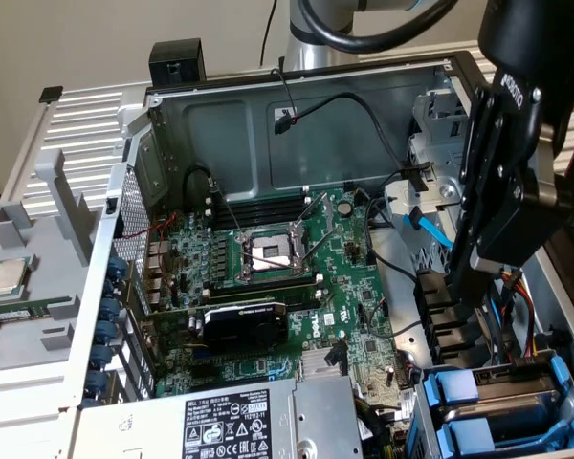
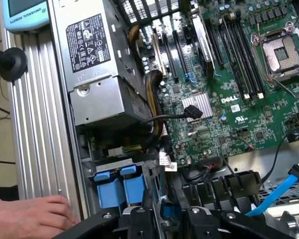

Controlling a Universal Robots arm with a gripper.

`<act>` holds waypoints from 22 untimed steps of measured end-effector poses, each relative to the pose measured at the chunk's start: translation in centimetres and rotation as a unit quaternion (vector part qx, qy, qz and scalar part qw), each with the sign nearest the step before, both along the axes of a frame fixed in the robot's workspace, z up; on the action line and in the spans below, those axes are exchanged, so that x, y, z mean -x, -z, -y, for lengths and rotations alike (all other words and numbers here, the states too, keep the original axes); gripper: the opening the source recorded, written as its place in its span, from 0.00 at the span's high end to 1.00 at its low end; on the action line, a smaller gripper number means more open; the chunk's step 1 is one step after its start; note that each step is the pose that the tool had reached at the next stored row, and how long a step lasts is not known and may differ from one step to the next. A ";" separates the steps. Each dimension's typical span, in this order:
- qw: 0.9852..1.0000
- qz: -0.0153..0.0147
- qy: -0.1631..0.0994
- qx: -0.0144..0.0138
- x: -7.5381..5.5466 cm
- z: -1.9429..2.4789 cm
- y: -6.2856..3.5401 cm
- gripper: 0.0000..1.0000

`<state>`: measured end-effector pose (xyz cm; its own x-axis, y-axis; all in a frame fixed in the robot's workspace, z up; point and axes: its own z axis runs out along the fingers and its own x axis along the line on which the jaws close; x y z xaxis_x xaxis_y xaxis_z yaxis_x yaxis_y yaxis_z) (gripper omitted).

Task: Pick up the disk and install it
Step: 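Insert the second disk wire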

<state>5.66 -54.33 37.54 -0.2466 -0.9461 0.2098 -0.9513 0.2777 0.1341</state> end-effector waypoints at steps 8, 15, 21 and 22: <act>1.000 0.003 0.005 0.000 0.2 -0.08 0.18 0.69; 1.000 0.015 0.007 0.002 0.7 -0.26 0.30 0.69; 0.999 0.029 0.008 0.013 0.9 -0.41 0.36 0.69; 0.999 0.029 0.008 0.014 1.0 -0.44 0.38 0.69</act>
<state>4.68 -53.89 37.16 -0.2737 -0.9362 0.2203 -0.9528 0.2953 0.0709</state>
